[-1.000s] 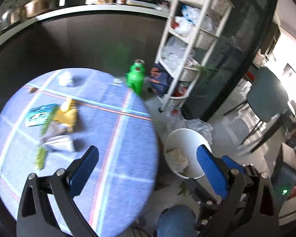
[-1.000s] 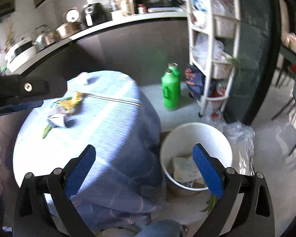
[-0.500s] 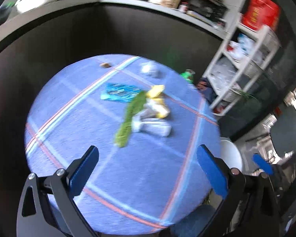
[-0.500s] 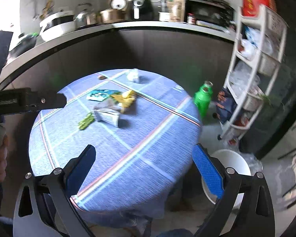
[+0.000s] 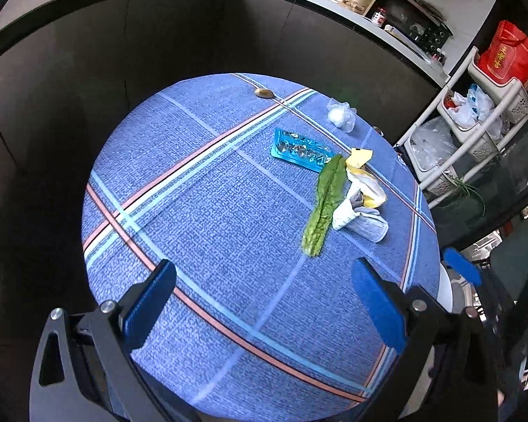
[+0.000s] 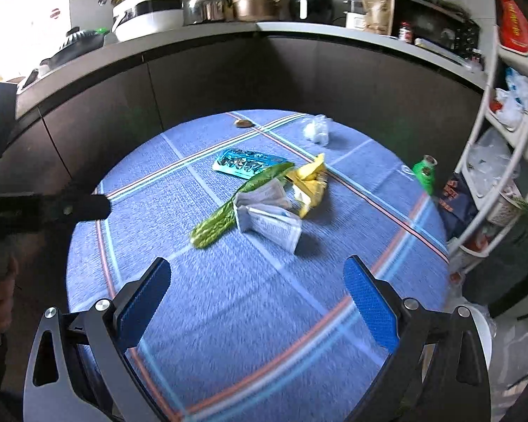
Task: Collect trash
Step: 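Move both tools back over the table toward the remaining wrappers, then grasp the green leaf with left tool while right tool grasps the white receipt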
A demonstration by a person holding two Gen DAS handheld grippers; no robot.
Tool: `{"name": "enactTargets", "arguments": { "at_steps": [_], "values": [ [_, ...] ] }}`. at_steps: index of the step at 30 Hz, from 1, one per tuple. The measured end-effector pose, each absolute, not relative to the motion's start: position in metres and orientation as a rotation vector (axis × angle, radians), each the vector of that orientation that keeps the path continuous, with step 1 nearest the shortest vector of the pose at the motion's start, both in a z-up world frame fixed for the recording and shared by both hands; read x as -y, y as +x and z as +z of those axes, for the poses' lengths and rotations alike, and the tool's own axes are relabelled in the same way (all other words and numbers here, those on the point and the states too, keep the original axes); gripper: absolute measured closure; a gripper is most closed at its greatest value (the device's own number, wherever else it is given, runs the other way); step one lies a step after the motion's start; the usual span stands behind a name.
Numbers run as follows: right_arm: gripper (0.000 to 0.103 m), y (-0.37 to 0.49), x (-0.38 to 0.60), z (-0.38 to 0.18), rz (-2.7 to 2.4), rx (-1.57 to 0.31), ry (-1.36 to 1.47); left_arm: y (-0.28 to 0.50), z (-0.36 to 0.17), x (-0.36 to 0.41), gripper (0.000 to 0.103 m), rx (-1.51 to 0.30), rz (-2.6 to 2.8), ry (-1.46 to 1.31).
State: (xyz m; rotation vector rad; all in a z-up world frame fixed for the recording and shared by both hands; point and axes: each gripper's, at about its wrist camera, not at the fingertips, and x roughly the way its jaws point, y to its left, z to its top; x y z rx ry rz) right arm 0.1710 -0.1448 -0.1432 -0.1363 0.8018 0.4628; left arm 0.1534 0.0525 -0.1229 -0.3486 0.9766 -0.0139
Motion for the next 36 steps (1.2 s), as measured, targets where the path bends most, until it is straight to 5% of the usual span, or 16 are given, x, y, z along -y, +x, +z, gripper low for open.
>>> {"name": "enactTargets", "arguments": {
  "at_steps": [6,14,15,16,19,28,36],
  "values": [
    [0.020,0.208,0.126,-0.157,0.504,-0.811,-0.180,0.169,-0.132,-0.054,0.005,-0.978,-0.071,-0.353],
    [0.032,0.250,0.115,-0.187,0.573,-0.868,-0.245,0.189,-0.151,-0.054,0.023,-1.015,-0.150,-0.367],
    [0.044,0.251,0.115,-0.190,0.574,-0.880,-0.250,0.191,-0.153,-0.053,0.024,-1.020,-0.156,-0.364],
    [0.071,0.252,0.116,-0.192,0.584,-0.901,-0.249,0.194,-0.155,-0.050,0.027,-1.025,-0.167,-0.359],
    [0.098,0.244,0.124,-0.187,0.609,-0.886,-0.194,0.203,-0.160,-0.039,0.036,-1.035,-0.206,-0.333],
    [0.098,0.198,0.164,-0.168,0.548,-0.835,-0.096,0.254,-0.176,0.015,0.045,-1.063,-0.267,-0.158],
    [0.098,0.180,0.186,-0.171,0.511,-0.846,-0.044,0.280,-0.186,0.046,0.067,-1.097,-0.275,-0.029]
  ]
}}
